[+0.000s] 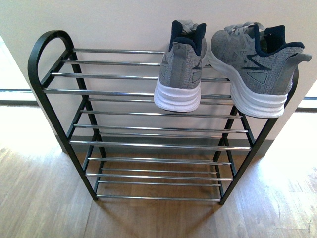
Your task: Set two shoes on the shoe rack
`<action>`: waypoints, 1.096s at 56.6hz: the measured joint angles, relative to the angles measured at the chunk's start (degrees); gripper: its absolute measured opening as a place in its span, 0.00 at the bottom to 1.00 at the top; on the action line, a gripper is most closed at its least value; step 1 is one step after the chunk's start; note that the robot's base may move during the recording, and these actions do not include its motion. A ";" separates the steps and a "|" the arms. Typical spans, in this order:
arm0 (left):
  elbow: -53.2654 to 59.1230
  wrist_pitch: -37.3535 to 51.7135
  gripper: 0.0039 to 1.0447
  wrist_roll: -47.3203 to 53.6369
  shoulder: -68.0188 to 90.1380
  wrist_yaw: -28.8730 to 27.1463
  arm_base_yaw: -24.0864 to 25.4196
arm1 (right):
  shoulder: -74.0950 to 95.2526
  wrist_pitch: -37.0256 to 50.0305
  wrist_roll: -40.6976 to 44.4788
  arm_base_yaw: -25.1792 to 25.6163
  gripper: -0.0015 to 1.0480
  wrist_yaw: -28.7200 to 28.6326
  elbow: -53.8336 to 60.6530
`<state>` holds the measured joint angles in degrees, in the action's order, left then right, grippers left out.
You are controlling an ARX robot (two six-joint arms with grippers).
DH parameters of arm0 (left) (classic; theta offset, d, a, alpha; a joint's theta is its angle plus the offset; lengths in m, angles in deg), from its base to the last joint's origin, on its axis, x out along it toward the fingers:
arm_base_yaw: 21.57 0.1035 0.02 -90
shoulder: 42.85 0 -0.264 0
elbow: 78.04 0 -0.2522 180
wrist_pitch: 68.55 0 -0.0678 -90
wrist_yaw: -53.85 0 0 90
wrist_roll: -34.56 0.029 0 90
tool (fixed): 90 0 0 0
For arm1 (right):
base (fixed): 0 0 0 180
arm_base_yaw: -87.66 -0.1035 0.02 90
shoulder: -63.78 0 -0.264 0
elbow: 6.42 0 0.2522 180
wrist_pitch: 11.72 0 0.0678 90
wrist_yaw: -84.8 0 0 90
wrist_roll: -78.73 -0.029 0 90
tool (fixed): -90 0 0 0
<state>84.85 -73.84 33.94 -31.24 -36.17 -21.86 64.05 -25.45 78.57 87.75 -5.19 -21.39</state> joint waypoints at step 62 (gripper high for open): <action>2.54 -8.57 0.86 0.07 -10.71 0.00 0.15 | 0.00 0.00 0.00 0.00 0.91 0.00 0.00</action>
<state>87.38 -82.41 34.00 -41.95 -36.17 -21.71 64.05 -25.45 78.57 87.75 -5.19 -21.39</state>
